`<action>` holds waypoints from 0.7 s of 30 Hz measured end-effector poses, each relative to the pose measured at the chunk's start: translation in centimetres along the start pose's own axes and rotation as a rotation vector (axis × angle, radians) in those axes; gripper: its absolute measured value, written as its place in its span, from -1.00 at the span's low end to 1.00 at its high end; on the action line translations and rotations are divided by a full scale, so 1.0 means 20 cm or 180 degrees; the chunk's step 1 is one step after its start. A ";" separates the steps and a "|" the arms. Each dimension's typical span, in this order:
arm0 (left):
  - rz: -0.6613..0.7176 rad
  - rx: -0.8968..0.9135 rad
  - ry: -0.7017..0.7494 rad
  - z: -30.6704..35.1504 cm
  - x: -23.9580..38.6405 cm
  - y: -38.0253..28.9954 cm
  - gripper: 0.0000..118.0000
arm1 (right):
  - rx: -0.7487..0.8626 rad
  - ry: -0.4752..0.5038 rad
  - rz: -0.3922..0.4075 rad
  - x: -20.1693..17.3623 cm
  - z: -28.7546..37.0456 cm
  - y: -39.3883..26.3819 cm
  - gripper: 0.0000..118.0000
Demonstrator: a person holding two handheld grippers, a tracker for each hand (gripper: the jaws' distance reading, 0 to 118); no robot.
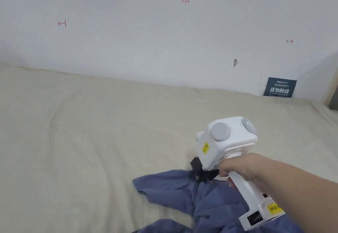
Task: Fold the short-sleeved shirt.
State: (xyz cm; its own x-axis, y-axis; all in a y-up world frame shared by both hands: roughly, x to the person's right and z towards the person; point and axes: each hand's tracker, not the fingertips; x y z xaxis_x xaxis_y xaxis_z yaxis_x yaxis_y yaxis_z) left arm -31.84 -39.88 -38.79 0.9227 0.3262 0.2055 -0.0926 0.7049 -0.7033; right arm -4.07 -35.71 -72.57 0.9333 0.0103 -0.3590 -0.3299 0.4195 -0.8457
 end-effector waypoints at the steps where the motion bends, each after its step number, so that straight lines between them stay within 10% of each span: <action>1: 0.0009 0.0000 -0.0004 0.00 0.00 0.00 -0.94 | 0.0040 -0.0170 0.0138 -0.01 0.03 0.00 -0.96; 4: 0.0050 -0.0008 -0.0043 0.00 0.00 0.00 -0.94 | 0.0206 -0.0031 0.0270 0.00 0.15 -0.08 -0.96; 10: 0.0089 0.0105 -0.0023 0.12 0.02 0.07 -0.94 | 0.0924 0.0605 -0.0313 0.21 0.71 -0.30 -0.96; 21: -0.0398 0.0576 -0.0168 0.67 0.15 0.67 -0.94 | 0.1673 0.0328 -0.0761 0.51 1.71 -0.93 -0.96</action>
State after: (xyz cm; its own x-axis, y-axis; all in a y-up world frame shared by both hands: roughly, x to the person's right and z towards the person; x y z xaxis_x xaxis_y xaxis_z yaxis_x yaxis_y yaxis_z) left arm -35.37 -20.99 -38.40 0.9108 0.2583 0.3220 -0.0487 0.8419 -0.5375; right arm 16.37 -12.33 -47.05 0.9459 -0.2173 -0.2411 0.0274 0.7935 -0.6079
